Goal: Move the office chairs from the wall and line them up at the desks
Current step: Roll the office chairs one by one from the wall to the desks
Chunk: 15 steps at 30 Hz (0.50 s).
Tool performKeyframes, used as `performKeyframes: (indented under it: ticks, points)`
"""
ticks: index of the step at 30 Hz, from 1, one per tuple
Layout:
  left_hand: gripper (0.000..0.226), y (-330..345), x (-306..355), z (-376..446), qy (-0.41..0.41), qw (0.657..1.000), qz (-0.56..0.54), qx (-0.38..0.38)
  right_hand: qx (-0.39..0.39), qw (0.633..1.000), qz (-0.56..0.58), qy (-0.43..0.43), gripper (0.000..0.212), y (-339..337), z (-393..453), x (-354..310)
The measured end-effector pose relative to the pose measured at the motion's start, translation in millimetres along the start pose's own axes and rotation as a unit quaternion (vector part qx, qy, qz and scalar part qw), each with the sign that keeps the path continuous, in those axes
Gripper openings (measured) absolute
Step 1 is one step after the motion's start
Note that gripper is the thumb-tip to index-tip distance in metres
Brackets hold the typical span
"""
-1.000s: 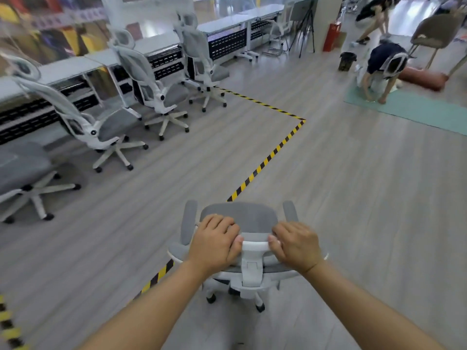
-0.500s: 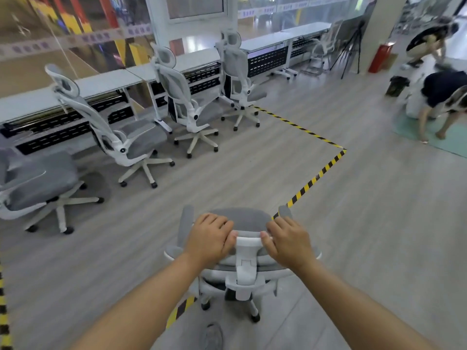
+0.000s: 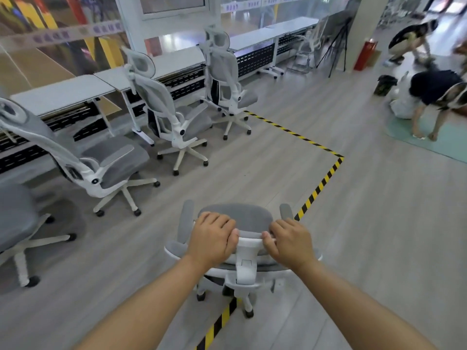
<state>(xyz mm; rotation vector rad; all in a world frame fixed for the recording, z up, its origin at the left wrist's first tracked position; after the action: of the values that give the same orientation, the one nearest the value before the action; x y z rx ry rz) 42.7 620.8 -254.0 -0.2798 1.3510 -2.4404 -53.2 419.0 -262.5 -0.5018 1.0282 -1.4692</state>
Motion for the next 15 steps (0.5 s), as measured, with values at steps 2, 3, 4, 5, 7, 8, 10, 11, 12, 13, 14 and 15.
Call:
performKeyframes:
  ticks: [2,3,4,5,7,8,10,11,12,13,14,15]
  points:
    - [0.033,15,-34,26,0.005,1.0,-0.005,0.003,0.004,1.0,-0.006,0.011,0.041,23,36,6]
    - [0.032,23,-50,39,0.009,1.0,-0.006,0.005,0.013,1.0,-0.008,0.013,0.04,32,53,9]
    - [0.032,31,-65,52,0.013,1.0,-0.007,0.007,0.022,1.0,-0.009,0.013,0.04,42,70,13]
    - [0.032,39,-81,65,0.02,1.0,-0.009,0.008,0.029,0.999,-0.009,0.012,0.041,52,88,18]
    - [0.032,56,-111,95,0.03,0.999,-0.01,0.006,0.038,0.999,-0.009,0.01,0.046,72,123,28]
    - [0.032,65,-126,111,0.031,0.999,-0.01,0.002,0.043,0.999,-0.008,0.011,0.048,82,141,34]
    - [0.034,84,-154,144,0.029,0.999,-0.023,-0.017,0.044,0.999,-0.001,0.022,0.047,101,177,49]
    - [0.036,94,-168,159,0.027,0.999,-0.027,-0.024,0.046,0.999,-0.004,0.025,0.044,112,194,56]
    - [0.036,102,-181,176,0.028,0.999,-0.026,-0.027,0.049,0.998,-0.011,0.027,0.042,123,213,63]
    - [0.036,111,-196,194,0.028,0.999,-0.025,-0.033,0.049,0.998,-0.015,0.031,0.04,133,232,71]
    - [0.036,120,-210,212,0.031,0.999,-0.024,-0.038,0.048,0.998,-0.015,0.036,0.04,143,252,79]
    - [0.036,129,-223,230,0.032,0.998,-0.022,-0.04,0.05,0.998,-0.017,0.038,0.04,152,272,88]
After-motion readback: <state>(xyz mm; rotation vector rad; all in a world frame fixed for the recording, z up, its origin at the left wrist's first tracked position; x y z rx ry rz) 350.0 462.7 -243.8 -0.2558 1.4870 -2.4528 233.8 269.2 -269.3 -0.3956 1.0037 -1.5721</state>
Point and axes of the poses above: each hand's wrist, its own z-axis towards the middle knuckle, its own y-axis out of the palm, x = y × z, the point moved 3 cm from there along z, towards the middle knuckle, and after that the axes turned 13 degrees about y, right-handed, at the moved point
